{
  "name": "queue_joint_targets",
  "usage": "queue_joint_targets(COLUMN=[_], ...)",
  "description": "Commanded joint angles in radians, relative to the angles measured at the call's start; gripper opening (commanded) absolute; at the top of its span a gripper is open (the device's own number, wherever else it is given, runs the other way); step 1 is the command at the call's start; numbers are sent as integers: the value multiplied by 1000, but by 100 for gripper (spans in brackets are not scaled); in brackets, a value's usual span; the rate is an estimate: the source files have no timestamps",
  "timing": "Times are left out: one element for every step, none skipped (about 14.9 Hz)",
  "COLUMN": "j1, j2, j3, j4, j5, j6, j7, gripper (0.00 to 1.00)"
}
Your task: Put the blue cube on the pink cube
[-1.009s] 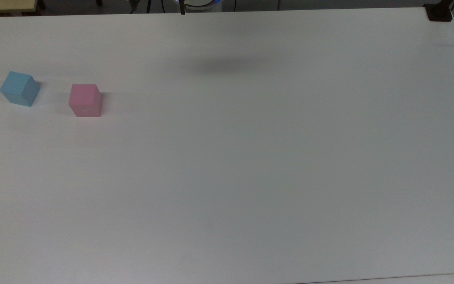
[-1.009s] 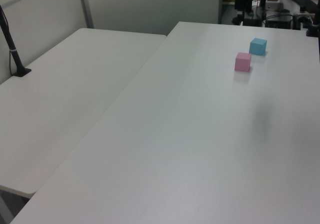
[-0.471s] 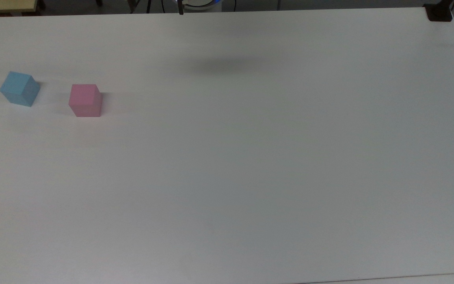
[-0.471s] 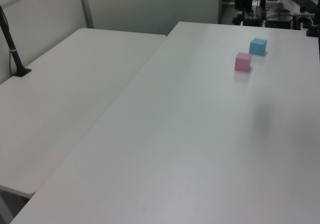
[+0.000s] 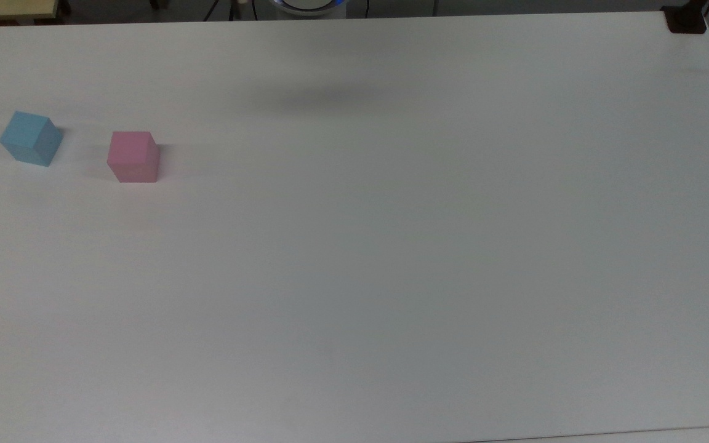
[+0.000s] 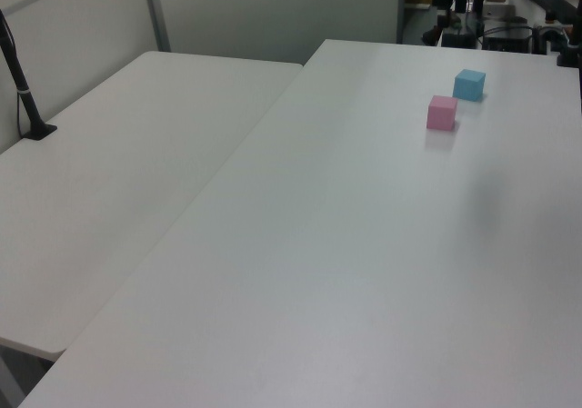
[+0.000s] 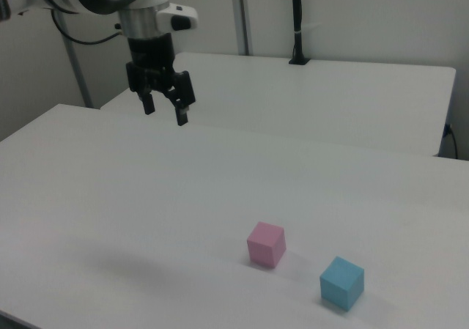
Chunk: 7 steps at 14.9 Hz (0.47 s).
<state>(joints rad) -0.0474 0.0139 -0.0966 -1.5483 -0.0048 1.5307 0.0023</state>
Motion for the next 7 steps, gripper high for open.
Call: queue_joint_targets(j1=[-12, -37, -58, -96, -118, -135, -159], j2=[0, 1, 11, 21, 30, 40, 66], j3=[-83, -100, -110, -127, -133, -144, -162], j4=[-15, -21, -21, -21, -21, -24, -29], j5=[-30, -30, -30, -29, -29, -29, -32], j6=[109, 123, 124, 128, 132, 135, 144], j7=[-189, -244, -298, -386, -444, -488, -533], gripper=[100, 100, 100, 100, 100, 100, 100])
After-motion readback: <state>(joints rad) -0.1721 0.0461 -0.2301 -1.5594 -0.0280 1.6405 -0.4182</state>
